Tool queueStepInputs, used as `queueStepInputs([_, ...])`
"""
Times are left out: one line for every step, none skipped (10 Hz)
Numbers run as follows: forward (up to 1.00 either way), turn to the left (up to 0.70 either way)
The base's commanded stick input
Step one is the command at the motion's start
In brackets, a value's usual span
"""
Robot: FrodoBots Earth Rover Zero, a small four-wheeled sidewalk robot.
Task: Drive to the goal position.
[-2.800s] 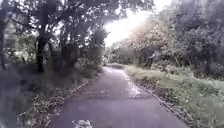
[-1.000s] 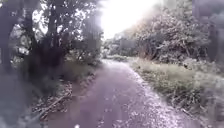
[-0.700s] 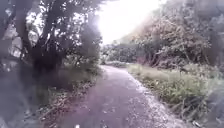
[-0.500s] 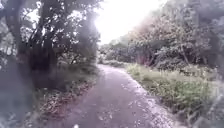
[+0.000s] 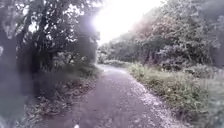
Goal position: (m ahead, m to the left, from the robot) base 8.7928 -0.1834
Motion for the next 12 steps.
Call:
queueStepInputs([0.85,0.01])
queueStepInputs([0.85,0.01])
queueStepInputs([0.85,0.01])
queueStepInputs([0.85,0.01])
queueStepInputs([0.85,0.01])
queueStepInputs([0.85,0.01])
queueStepInputs([0.85,0.01])
queueStepInputs([0.85,0.01])
queueStepInputs([0.85,0.01])
queueStepInputs([0.85,0.01])
queueStepInputs([0.85,-0.03])
queueStepInputs([0.85,-0.08])
